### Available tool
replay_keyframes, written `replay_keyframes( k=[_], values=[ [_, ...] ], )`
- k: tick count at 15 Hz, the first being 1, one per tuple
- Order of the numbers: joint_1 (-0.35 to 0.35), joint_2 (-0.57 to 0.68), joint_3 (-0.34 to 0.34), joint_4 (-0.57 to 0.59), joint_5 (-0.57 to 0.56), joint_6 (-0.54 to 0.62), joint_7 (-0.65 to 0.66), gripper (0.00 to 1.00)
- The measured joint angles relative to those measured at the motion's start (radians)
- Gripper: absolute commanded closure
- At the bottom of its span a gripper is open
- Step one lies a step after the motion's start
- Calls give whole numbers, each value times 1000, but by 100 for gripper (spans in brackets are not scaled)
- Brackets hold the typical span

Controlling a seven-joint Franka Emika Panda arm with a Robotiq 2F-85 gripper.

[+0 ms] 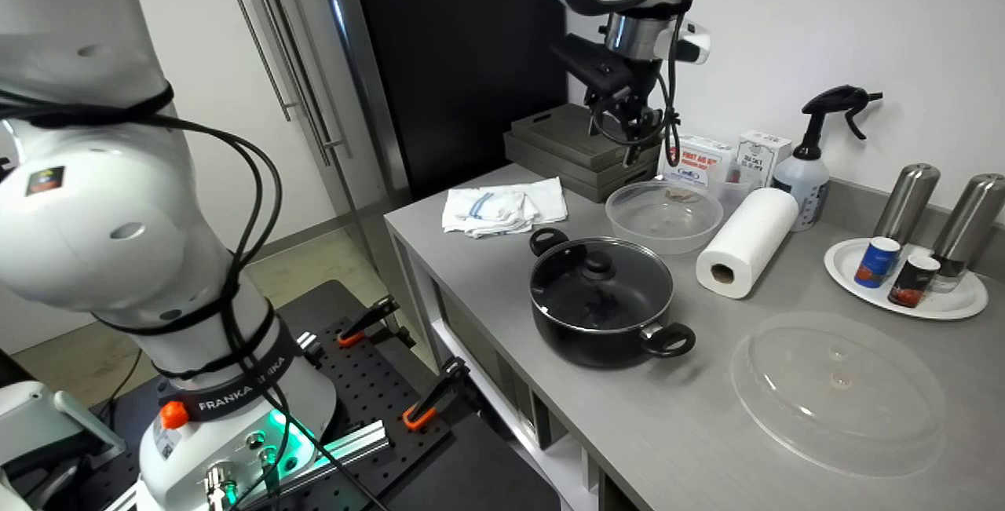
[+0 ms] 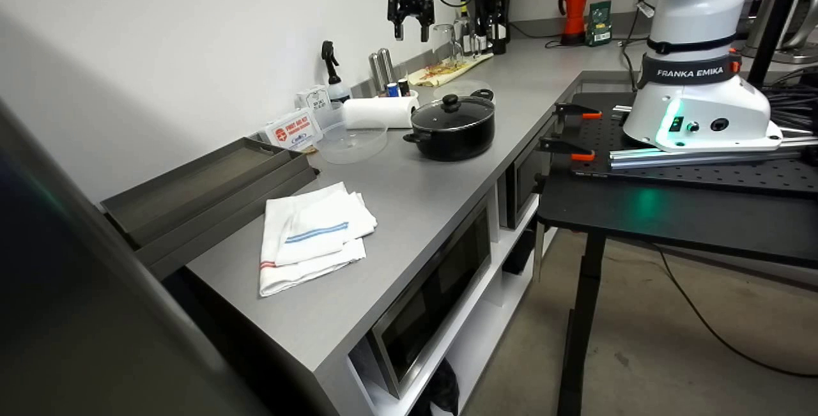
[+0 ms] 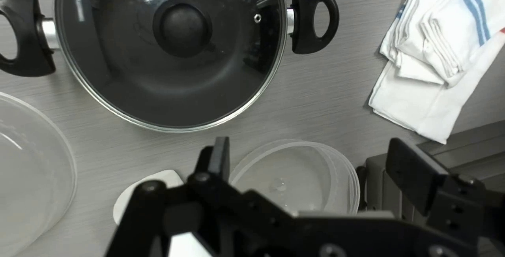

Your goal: Pick up the lid from the pot and put it on the counter

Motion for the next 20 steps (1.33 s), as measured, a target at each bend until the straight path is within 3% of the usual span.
replay_keyframes(
  k=[20],
  values=[
    [-85, 87, -45, 29, 46, -38, 1, 0]
  ],
)
